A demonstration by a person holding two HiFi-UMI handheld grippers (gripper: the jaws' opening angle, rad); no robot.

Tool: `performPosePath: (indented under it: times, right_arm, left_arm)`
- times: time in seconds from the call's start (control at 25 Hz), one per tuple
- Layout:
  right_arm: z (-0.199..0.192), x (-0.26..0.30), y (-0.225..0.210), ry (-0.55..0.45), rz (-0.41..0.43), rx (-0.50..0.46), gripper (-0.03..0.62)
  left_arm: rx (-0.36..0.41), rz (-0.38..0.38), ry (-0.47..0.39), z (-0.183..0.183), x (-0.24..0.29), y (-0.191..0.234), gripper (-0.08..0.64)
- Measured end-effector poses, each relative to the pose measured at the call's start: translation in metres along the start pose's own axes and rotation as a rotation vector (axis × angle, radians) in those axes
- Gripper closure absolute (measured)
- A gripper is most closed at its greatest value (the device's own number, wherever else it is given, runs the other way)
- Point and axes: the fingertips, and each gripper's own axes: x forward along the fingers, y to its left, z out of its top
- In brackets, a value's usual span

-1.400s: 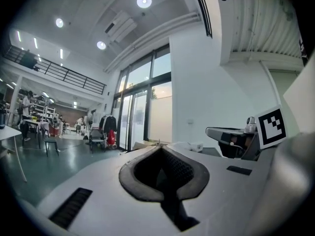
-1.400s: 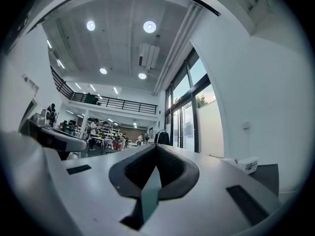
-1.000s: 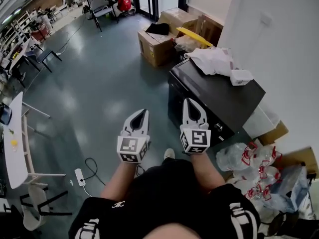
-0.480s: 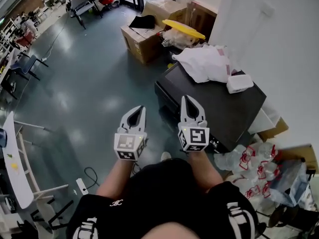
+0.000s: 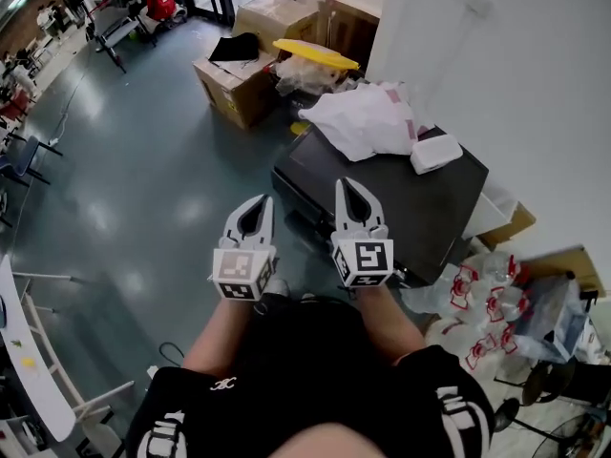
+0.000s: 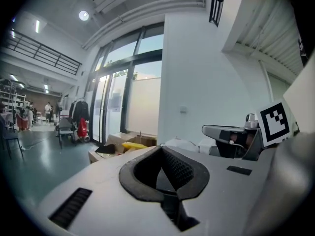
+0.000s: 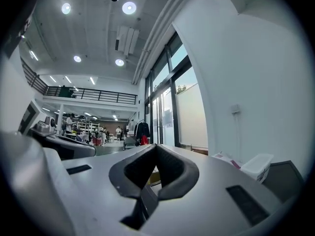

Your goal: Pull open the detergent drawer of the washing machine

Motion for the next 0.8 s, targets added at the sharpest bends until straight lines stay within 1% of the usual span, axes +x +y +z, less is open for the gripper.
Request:
performPosePath:
  times: [0.12, 0.24, 0.36, 0.44, 0.48, 0.52, 0.56, 0.6, 0.68, 0.8]
  right_arm:
    - [0.002, 0.001, -0.005, -0.004, -0.04, -0.005, 0.591]
    - [0.005, 0.002, -0.006, -0.011, -0.066, -0.005, 0.591]
    - [0.003, 0.003, -0.007, -0.005, -0.089, -0.01, 0.591]
    - [0.002, 0.003, -0.008, -0.004, -0.102, -0.005, 0.591]
    - [0.001, 0.004, -0.009, -0.005, -0.106, -0.003, 0.591]
    - [0.001, 0.005, -0.008, -0.007, -0.109, -0.003, 0.591]
    - [0.0, 0.006, -0.008, -0.006, -0.111, -0.005, 0.591]
    - [-0.001, 0.006, -0.007, -0.002, -0.114, -0.009, 0.591]
    - [-0.006, 0.007, -0.004, 0.012, -0.118, -0.016, 0.591]
    - [-0.01, 0.009, -0.004, 0.034, -0.121, -0.021, 0.591]
  left_arm:
    - [0.017, -0.048, -0.007, 0.006, 0.012, -0.001, 0.558]
    - [0.032, -0.078, -0.008, 0.007, 0.02, 0.004, 0.558]
    - [0.024, -0.102, -0.008, 0.007, 0.025, 0.006, 0.558]
    - [0.013, -0.134, -0.033, 0.01, 0.026, 0.005, 0.557]
    - [-0.001, -0.15, -0.051, 0.012, 0.026, 0.005, 0.538]
    - [-0.024, -0.166, -0.069, 0.014, 0.027, 0.007, 0.459]
    - [-0.056, -0.184, -0.084, 0.015, 0.029, 0.008, 0.291]
    - [-0.096, -0.205, -0.094, 0.015, 0.03, 0.01, 0.215]
    - [-0.195, -0.261, -0.102, 0.009, 0.031, 0.013, 0.213]
    - [-0.375, -0.351, -0.086, -0.005, 0.034, 0.017, 0.213]
